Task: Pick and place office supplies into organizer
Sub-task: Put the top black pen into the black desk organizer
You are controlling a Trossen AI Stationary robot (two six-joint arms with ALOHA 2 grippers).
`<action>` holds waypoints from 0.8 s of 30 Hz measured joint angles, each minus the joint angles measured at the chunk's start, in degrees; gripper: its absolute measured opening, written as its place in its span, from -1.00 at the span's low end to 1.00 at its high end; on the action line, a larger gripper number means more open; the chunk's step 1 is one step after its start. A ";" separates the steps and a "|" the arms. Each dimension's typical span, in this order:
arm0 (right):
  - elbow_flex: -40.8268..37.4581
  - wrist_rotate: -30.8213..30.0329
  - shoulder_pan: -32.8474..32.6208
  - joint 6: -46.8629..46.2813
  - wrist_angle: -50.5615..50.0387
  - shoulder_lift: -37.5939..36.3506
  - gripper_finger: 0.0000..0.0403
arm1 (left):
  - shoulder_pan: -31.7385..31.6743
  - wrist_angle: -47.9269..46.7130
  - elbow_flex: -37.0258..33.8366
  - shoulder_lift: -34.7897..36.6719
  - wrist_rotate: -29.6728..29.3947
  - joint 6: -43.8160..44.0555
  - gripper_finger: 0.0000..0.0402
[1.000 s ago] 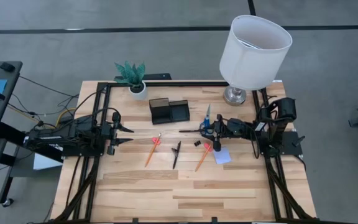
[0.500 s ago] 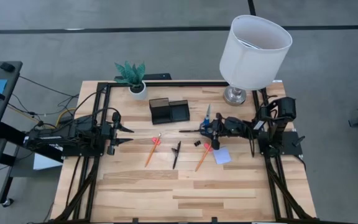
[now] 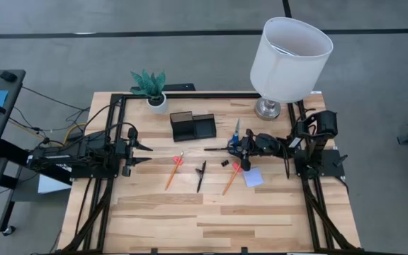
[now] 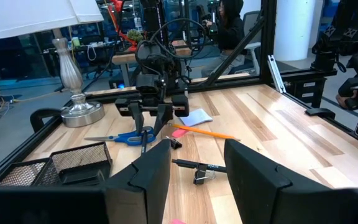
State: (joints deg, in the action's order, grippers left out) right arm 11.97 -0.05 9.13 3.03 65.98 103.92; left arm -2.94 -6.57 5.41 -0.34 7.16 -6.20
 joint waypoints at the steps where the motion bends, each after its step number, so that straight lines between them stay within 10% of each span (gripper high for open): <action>1: 0.00 0.00 0.00 0.00 0.00 0.00 -0.16 | 0.02 0.00 0.00 0.00 0.00 0.00 -0.28; 24: 0.02 -0.44 0.60 -0.11 -1.30 0.00 -0.50 | 0.01 0.00 -0.02 0.01 0.00 0.02 -0.28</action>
State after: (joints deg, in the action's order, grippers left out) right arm 11.99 -0.49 9.73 2.93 64.67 103.92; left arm -2.93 -6.57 5.39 -0.33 7.16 -6.17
